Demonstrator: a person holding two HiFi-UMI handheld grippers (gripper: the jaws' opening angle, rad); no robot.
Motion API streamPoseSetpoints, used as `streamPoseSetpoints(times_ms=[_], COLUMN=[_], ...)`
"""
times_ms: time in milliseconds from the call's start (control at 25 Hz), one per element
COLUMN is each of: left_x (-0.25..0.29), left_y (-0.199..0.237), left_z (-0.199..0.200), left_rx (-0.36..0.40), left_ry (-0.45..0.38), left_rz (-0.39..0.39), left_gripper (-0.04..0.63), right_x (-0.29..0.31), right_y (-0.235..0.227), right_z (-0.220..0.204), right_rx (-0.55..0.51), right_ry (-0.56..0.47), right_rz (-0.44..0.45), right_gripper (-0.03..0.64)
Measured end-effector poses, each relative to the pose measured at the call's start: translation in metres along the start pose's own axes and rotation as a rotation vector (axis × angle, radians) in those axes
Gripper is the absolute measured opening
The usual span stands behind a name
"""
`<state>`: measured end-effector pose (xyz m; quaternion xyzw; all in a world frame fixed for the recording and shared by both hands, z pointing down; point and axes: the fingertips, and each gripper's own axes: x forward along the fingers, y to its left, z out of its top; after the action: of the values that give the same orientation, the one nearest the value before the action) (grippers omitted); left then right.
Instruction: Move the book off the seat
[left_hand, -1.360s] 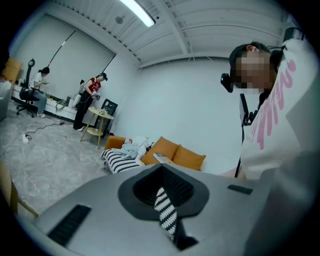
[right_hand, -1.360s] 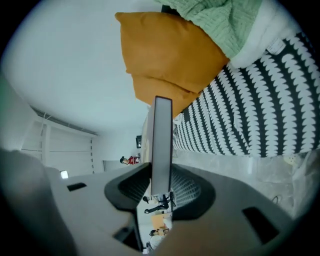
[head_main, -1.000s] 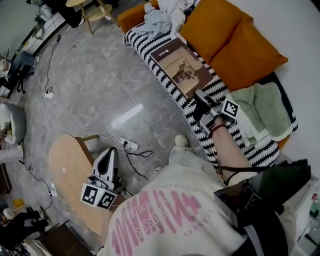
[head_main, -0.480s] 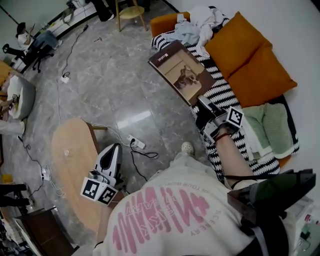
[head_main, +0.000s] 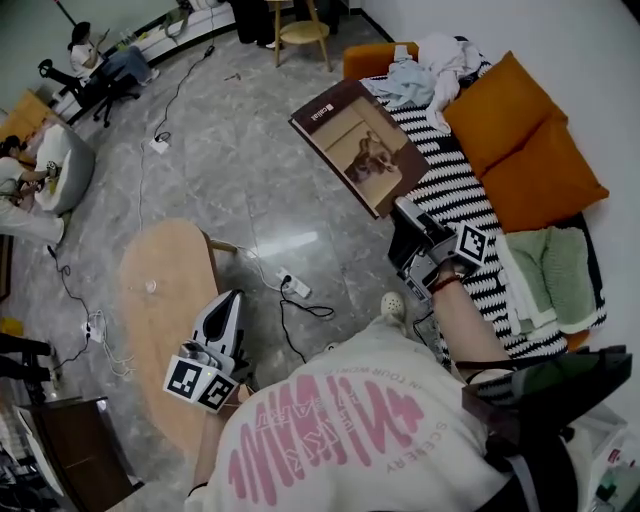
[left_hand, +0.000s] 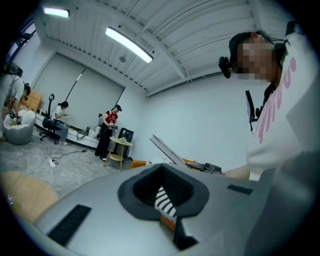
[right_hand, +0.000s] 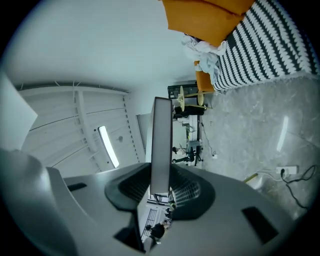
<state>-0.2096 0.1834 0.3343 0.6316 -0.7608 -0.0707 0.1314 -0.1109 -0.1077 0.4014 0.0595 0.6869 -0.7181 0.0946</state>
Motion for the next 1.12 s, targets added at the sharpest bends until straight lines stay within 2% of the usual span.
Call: streamPoseSetpoints(times_ms=[360,520,760,1120], left_x=[-0.038,-0.052,-0.071,-0.092], left_y=[0.019,0.032,0.048,0.049], left_z=[0.021,0.036,0.056,0.068], left_rx=[0.034,0.01,0.013,0.013], left_ry=[-0.068,-0.12,-0.182,-0.248], left_rz=[0.09,0.17,0.302,0.498], left_gripper=[0.006,0.006,0.006,0.006], right_x=[0.057,0.088,0.14,0.2], right_y=[0.026,0.037,0.051,0.062], right_z=[-0.051,-0.071,-0.094,-0.118], right_rx=[0.021,0.032,0.052,0.103], right_ry=[0.142,0.231,0.386,0.586], right_rz=[0.117,0.145,0.192,0.235], right_gripper=[0.135,0.135,0.135,0.135])
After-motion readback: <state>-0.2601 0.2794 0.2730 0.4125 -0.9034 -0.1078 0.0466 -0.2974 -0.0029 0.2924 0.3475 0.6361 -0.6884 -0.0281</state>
